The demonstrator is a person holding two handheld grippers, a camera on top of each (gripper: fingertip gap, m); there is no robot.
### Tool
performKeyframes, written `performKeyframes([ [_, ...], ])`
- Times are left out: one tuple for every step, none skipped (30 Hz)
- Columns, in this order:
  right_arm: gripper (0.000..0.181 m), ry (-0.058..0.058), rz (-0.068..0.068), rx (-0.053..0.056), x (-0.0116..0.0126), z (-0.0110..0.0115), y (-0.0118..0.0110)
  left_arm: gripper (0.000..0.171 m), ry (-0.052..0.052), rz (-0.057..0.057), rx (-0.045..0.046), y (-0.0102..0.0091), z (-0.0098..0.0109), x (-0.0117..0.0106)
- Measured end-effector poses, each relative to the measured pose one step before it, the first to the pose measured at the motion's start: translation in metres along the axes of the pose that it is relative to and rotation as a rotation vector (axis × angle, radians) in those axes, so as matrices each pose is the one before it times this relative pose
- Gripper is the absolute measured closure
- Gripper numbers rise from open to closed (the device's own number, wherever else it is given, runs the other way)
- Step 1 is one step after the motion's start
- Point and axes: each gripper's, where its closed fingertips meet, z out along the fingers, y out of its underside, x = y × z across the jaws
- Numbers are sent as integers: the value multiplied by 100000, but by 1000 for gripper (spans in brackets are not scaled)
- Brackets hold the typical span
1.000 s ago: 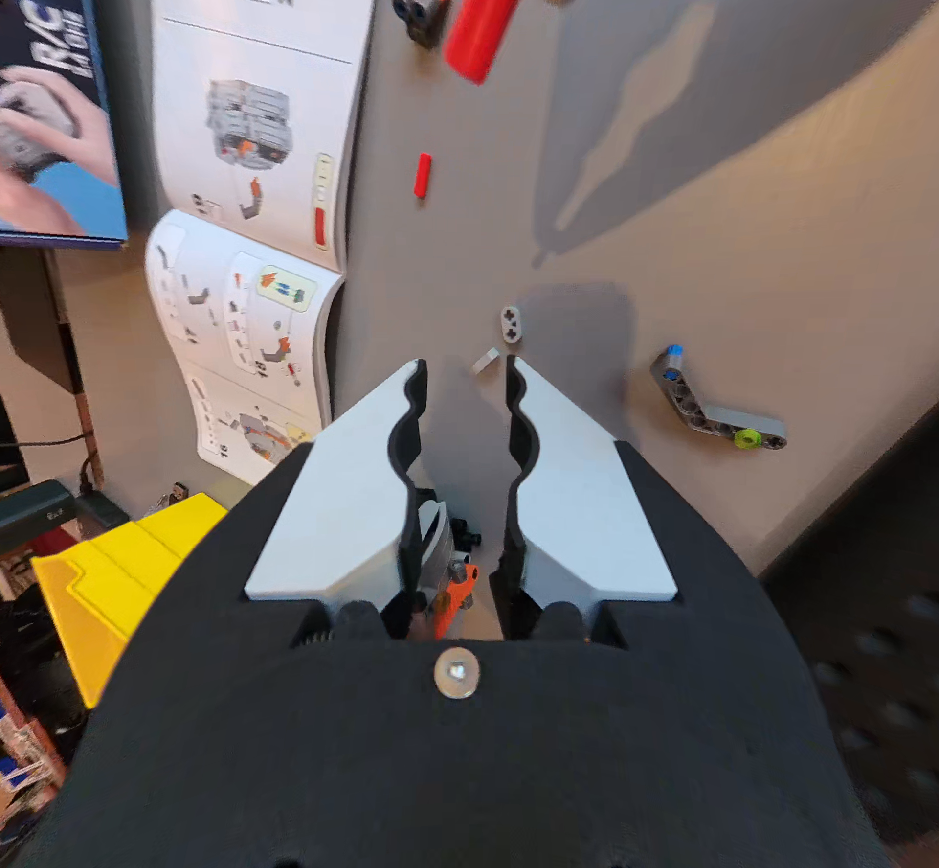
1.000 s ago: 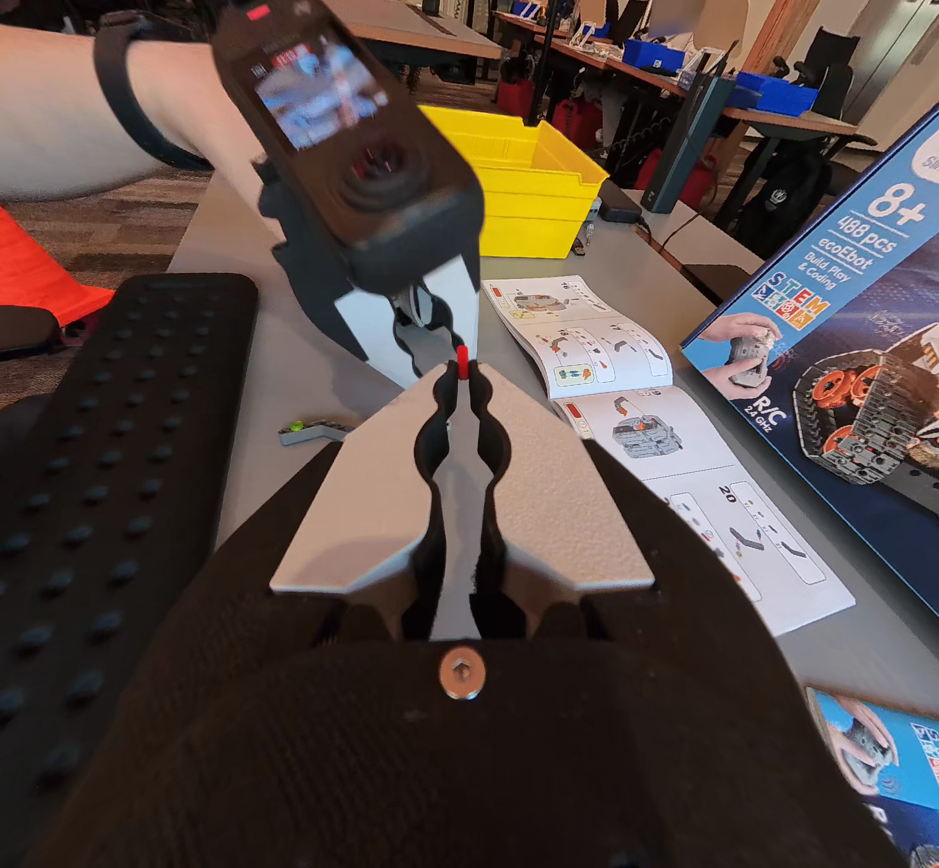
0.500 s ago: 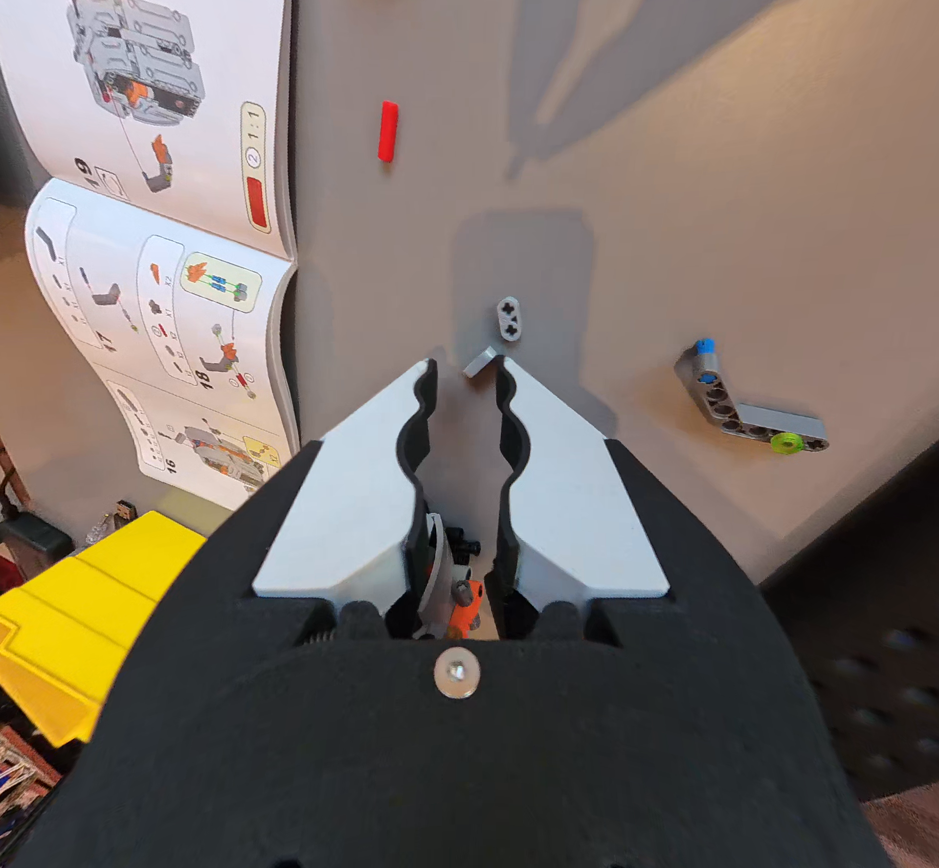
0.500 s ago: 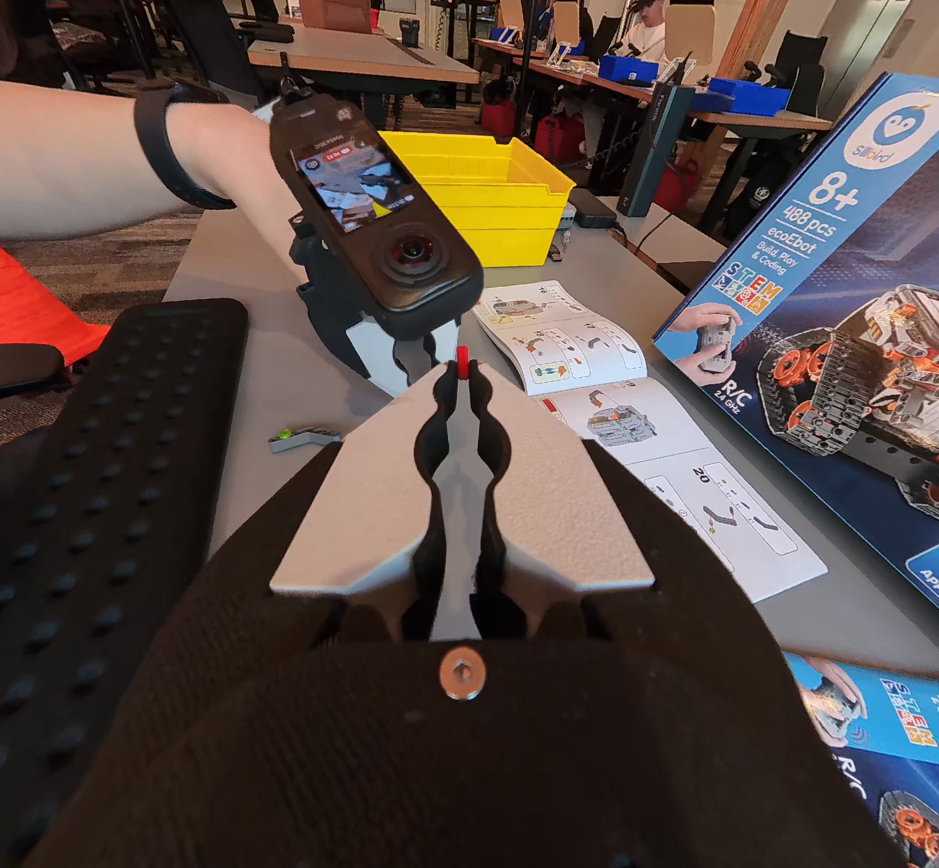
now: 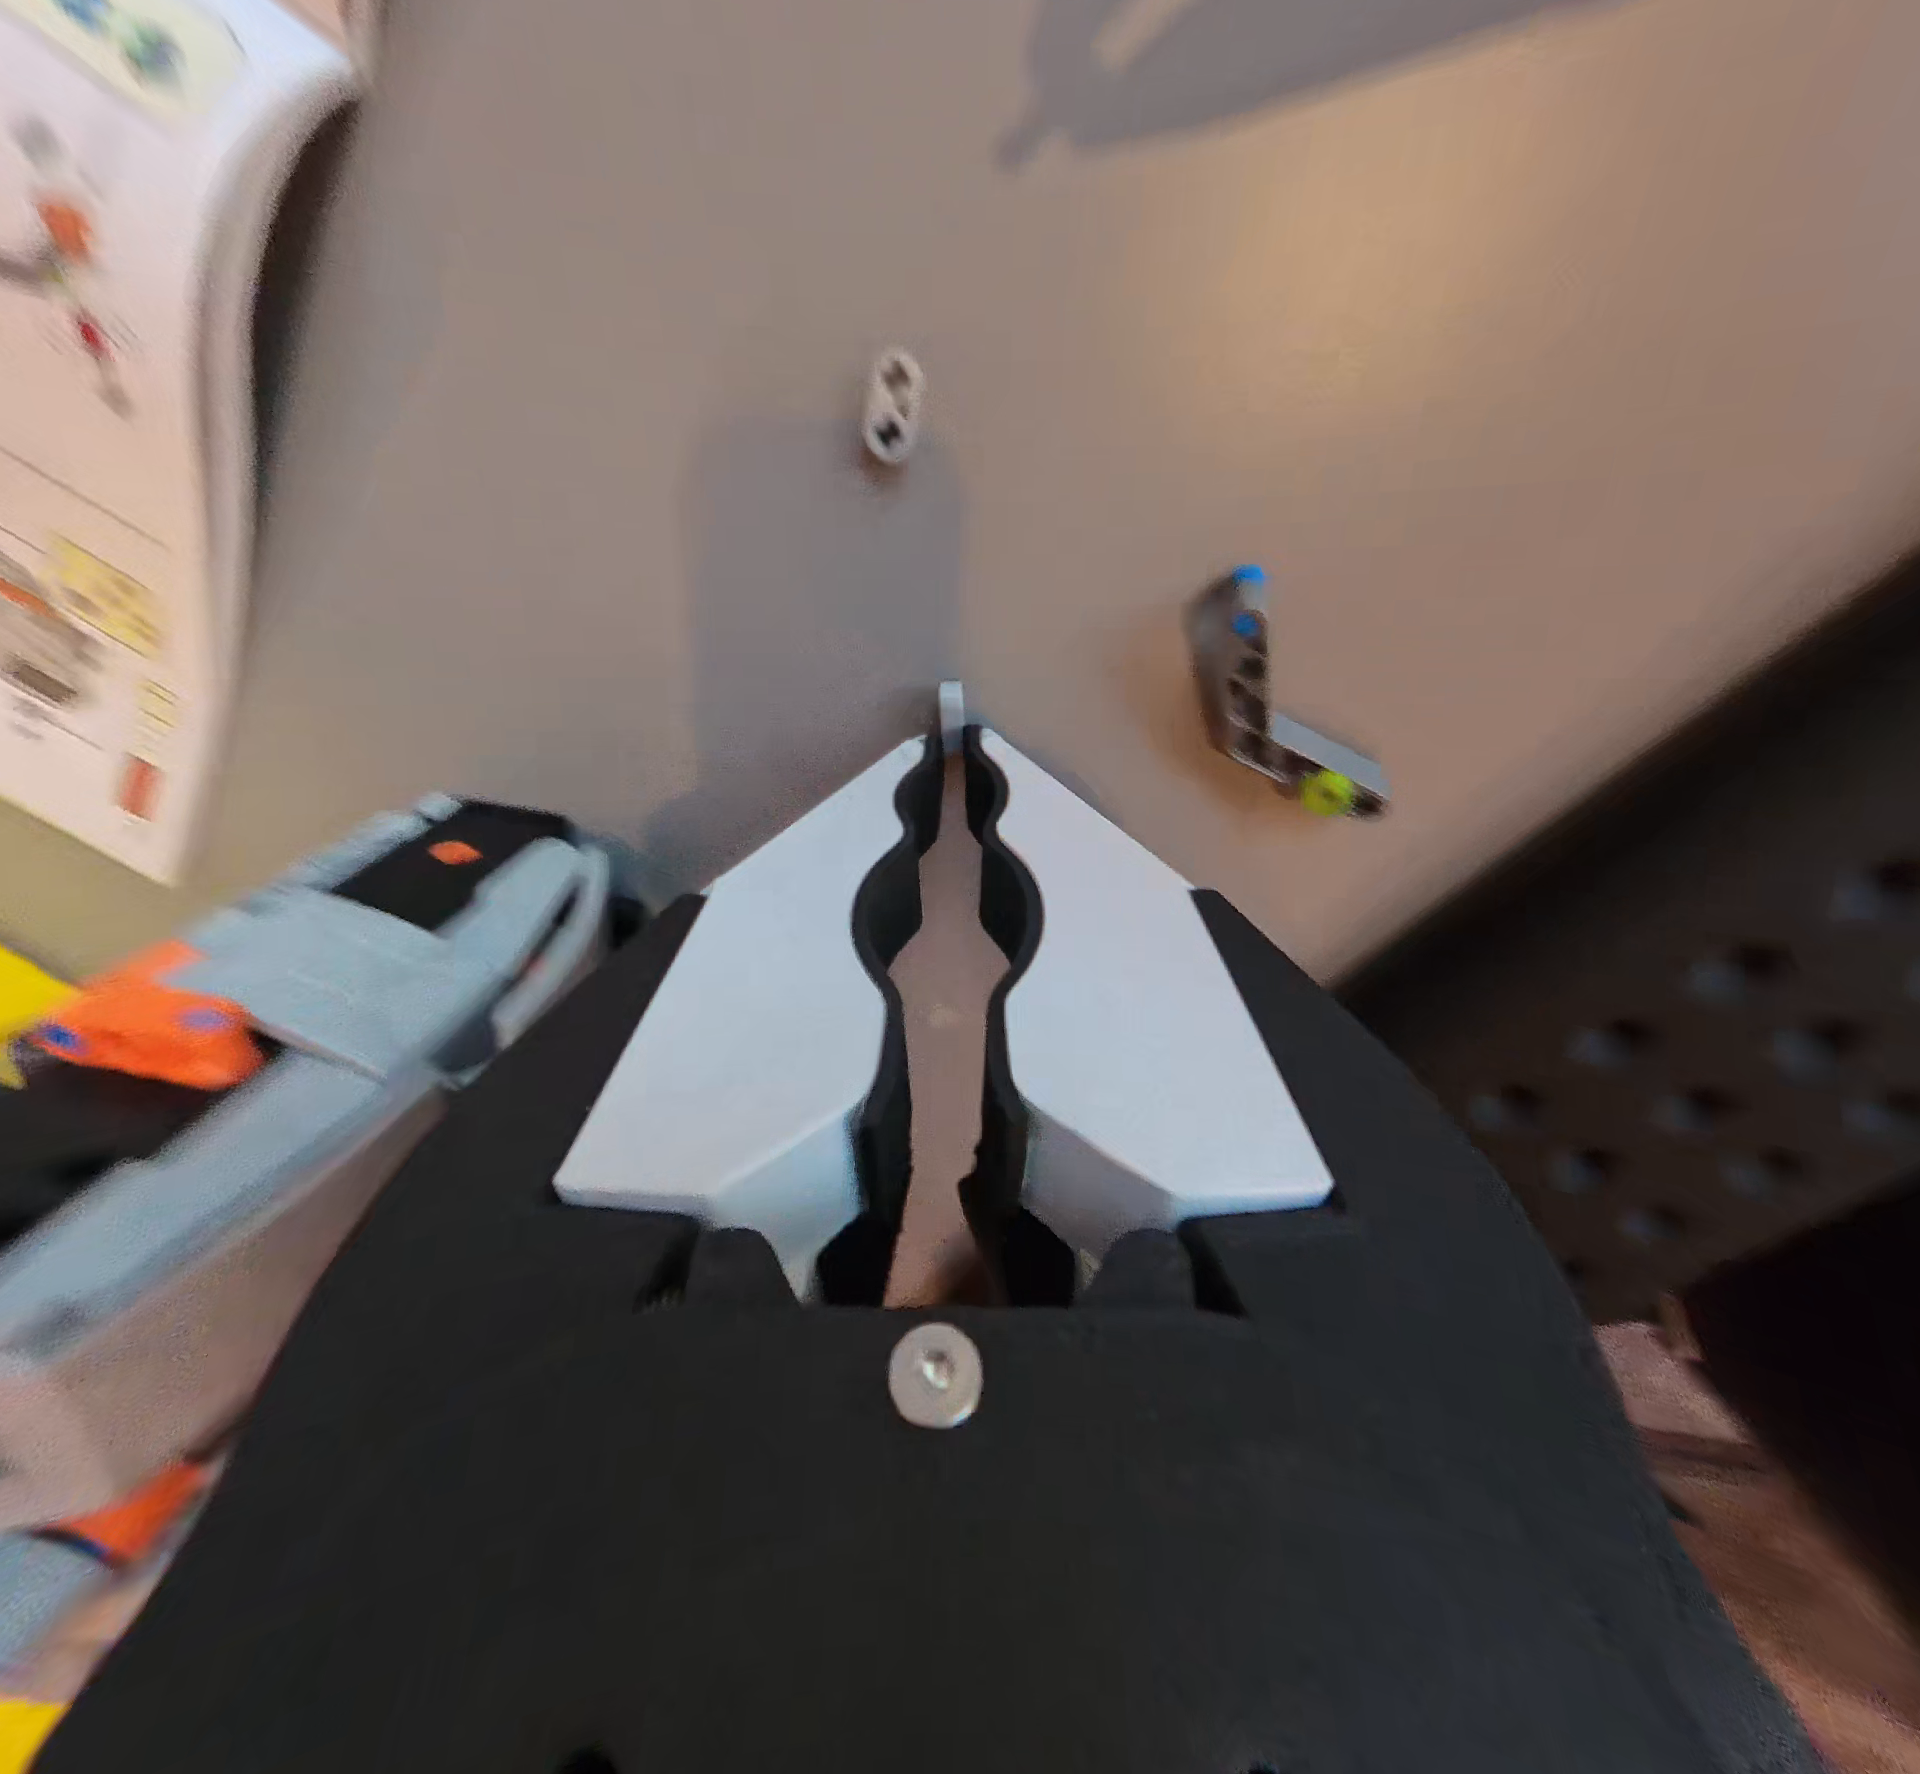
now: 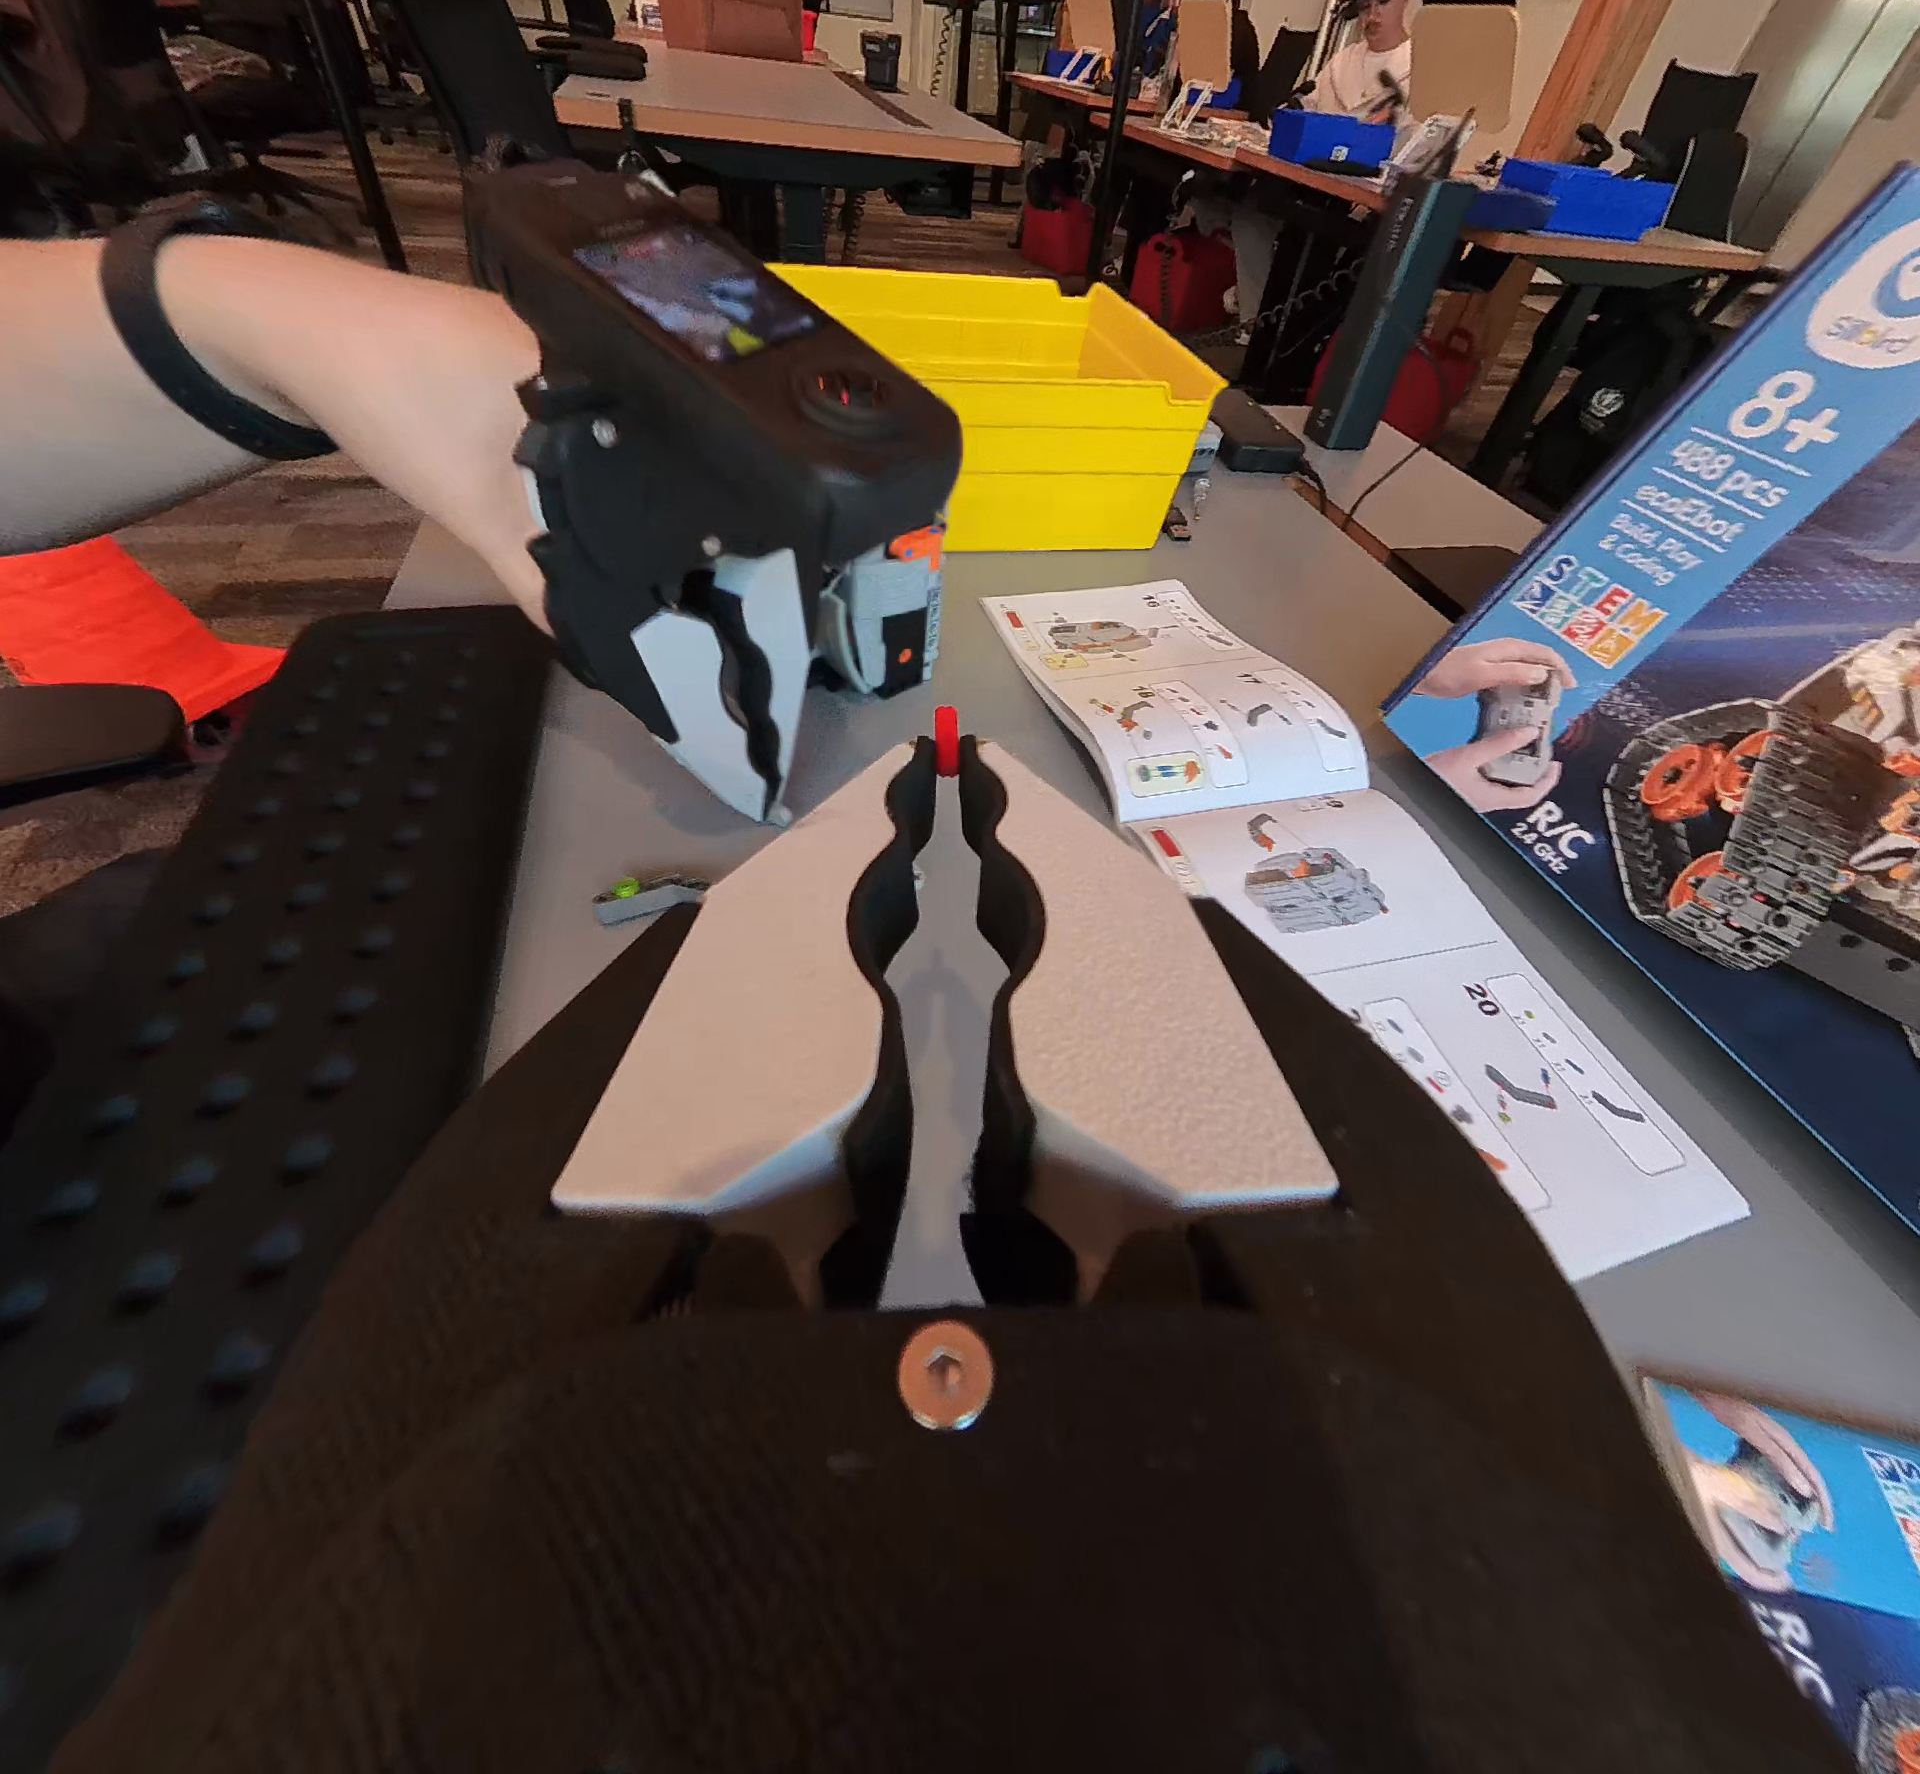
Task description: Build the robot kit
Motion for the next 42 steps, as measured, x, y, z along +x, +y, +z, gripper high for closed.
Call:
performKeyframes([
  [178, -1428, -67, -723, -391, 212, 90, 169, 5245, -5073, 2108, 523, -274, 861],
  [178, -2065, 321, -1016, -494, 325, 173, 169, 6453, -5495, 3131, 375, -296, 881],
  [178, -2750, 1158, -1972, -572, 451, 386, 169, 6583, -6079, 4287, 174, -335, 727],
  [178, -2561, 1432, -2671, -553, 567, 545, 169, 6403, -6429, 5163, 24, -367, 576],
  [178, -2352, 440, -2591, -582, 642, 565, 169, 6329, -6414, 5958, -108, -413, 504],
  [178, -2391, -393, -2483, -676, 674, 510, 169, 6844, -5925, 6641, -236, -436, 562],
  [178, -2898, -611, -2347, -829, 706, 440, 169, 7374, -4941, 7068, -348, -421, 701],
  [178, -3496, -487, -2122, -974, 749, 367, 169, 6360, -3355, 6515, -296, -346, 660],
  [178, -3136, -238, -1868, -962, 761, 276, 169, 3019, -1674, 5508, -168, -280, 276],
  [178, -1593, 122, -2214, -710, 705, 273, 169, -864, -11, 4780, -82, -200, -176],
  [178, -883, 189, -1873, -558, 644, 215, 169, -2613, 1873, 4453, -48, -129, -229],
  [178, -731, 560, -1603, -456, 556, 192, 169, -2146, 2721, 4362, -64, -100, 18],
  [178, -146, 1038, -1029, -277, 471, 130, 169, -1057, 1946, 3987, -51, -75, 245],
  [178, -108, 1350, -388, -195, 393, 61, 169, 84, 837, 3751, -91, -63, 397],
  [178, -1, 1707, -228, -91, 310, 58, 169, 1148, 283, 3685, -139, -37, 479],
  [178, 381, 1786, 130, 27, 214, -2, 169, 751, -52, 3844, -197, -29, 332],
  [178, 364, 1315, 478, 34, 111, -66, 170, -454, -125, 3768, -228, -55, 39],
  [178, 783, 775, 114, 112, 43, -15, 170, -388, 338, 3436, -221, -60, -18],
  [178, 1285, -36, -693, 163, 17, 88, 170, -229, 482, 2876, -163, -53, -7],
  [178, 1195, -933, 110, 101, -54, -43, 170, -217, 414, 2044, -104, -48, -9],
  [178, 1394, -906, 880, 114, -100, -170, 169, 220, 1231, 1658, -83, -26, 147],
  [178, 1691, -1130, 1022, 153, -99, -212, 169, -556, 1904, 1806, -85, 16, 103],
  [178, 1938, -1972, 1404, 157, -97, -270, 169, -1903, 1730, 1606, -48, 80, -35],
  [178, 1536, -2968, 1300, 35, -85, -254, 169, -2338, 1543, 824, 43, 157, -93],
  [178, 2127, -3507, -133, 84, -30, -46, 169, -2535, 1206, -543, 200, 189, -180],
  [178, 1815, -4237, -1115, -10, 12, 97, 169, -2788, 798, -645, 159, 172, -281],
  [178, 1391, -3958, -1088, -89, 45, 86, 169, -1889, 465, 712, -1, 89, -163],
  [178, 2004, -3785, -601, -8, 28, 3, 169, -211, 79, 975, -61, 34, 50],
  [178, 2248, -4758, -309, 20, 17, -50, 169, -188, -322, -223, 55, 47, 29],
  [178, 2977, -5467, -859, 124, -2, -10, 170, -1161, 92, -442, 80, 48, -122],
  [178, 3239, -6156, -711, 140, -28, -71, 170, -1228, 2, -66, 35, 28, -145],
  [178, 3167, -6451, -659, 98, -15, -63, 170, -280, -367, 228, -2, 19, -27],
  [178, 2508, -6316, -663, -46, 29, -47, 170, 101, -697, 101, 37, 29, -29],
  [178, 2103, -5790, -1045, -127, 71, 6, 170, 256, -1143, -353, 105, 53, -39],
  [178, 1668, -5295, -1693, -207, 134, 111, 170, 627, -1708, -673, 148, 63, -22],
  [178, 1509, -5111, -2080, -209, 175, 139, 170, 273, -1882, 130, 34, 7, -71],
  [178, 931, -4654, -2245, -254, 199, 168, 170, -276, -1117, 1240, -158, -78, -137],
  [178, 689, -3393, -1906, -235, 198, 136, 170, -932, -511, 1017, -137, -98, -177],
  [178, 632, -2314, -1193, -194, 172, 44, 170, -643, -123, 739, -75, -65, -92],
  [178, 1017, -1310, -1146, -42, 144, 27, 170, -148, 704, 435, -22, -44, 64],
  [178, 1029, -981, -1179, 24, 107, 39, 170, -536, 1429, 15, 35, -5, 60],
  [178, 465, -573, -922, -19, 98, 35, 170, -1298, 1550, 253, -15, -19, -6],
])
